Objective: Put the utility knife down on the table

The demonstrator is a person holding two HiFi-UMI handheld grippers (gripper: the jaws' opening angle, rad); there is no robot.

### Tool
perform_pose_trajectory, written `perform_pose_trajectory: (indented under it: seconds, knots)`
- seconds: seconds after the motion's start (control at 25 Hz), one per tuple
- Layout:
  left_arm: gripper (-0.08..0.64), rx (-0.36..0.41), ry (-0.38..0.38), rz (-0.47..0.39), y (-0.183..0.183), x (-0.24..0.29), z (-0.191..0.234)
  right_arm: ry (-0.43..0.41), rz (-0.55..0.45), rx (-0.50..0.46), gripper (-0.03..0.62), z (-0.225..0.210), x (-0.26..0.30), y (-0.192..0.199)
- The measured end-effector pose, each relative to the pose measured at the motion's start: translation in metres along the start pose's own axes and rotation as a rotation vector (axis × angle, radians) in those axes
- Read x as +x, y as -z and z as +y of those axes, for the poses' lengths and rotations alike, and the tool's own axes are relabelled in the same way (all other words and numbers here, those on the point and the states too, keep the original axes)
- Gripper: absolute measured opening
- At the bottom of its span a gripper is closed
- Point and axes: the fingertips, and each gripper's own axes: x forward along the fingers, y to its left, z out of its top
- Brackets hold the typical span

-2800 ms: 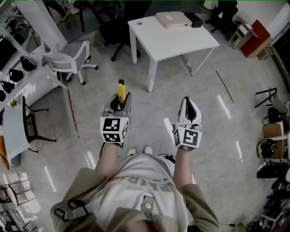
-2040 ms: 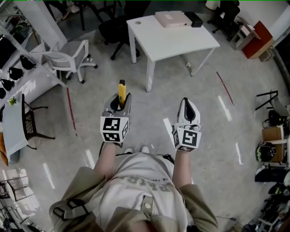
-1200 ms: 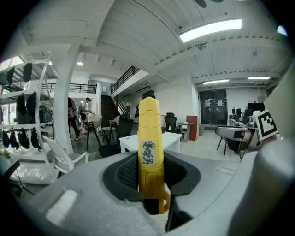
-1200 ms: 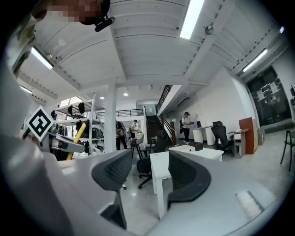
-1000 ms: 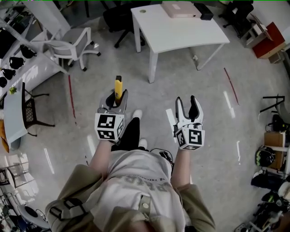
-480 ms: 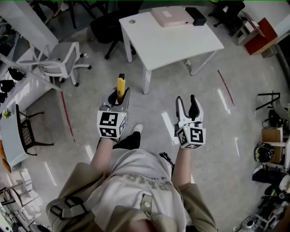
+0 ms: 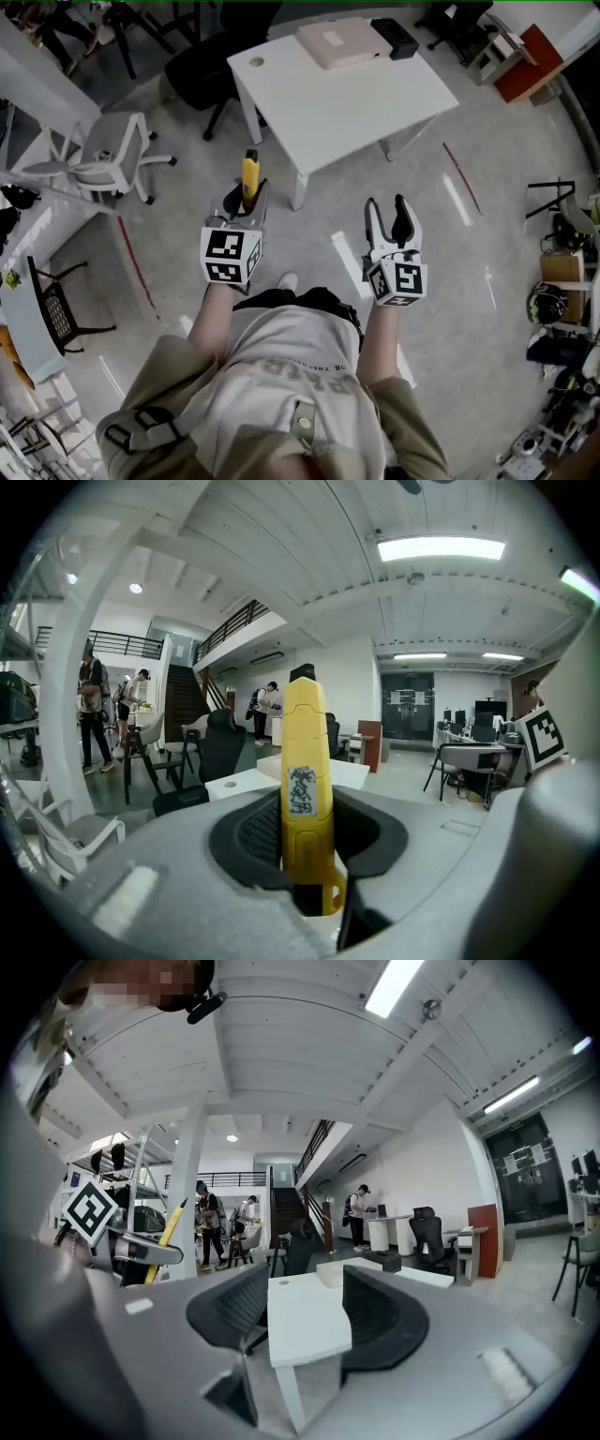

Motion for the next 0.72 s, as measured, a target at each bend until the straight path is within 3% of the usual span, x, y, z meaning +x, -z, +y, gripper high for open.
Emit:
perform_pose_trajectory:
  seconds: [0.44,0.72]
  knots:
    - [0.101,-0.028,-0.016,0.059,0.015,0.047,0.019,-0.006,0.049,0.053,0.222,-0.026,0.052,0.019]
    - [0.101,-0.056,-0.079,0.067,0.009,0.091,0.028,-0.082,0.081,0.042,0.222,-0.050,0.102,0.023]
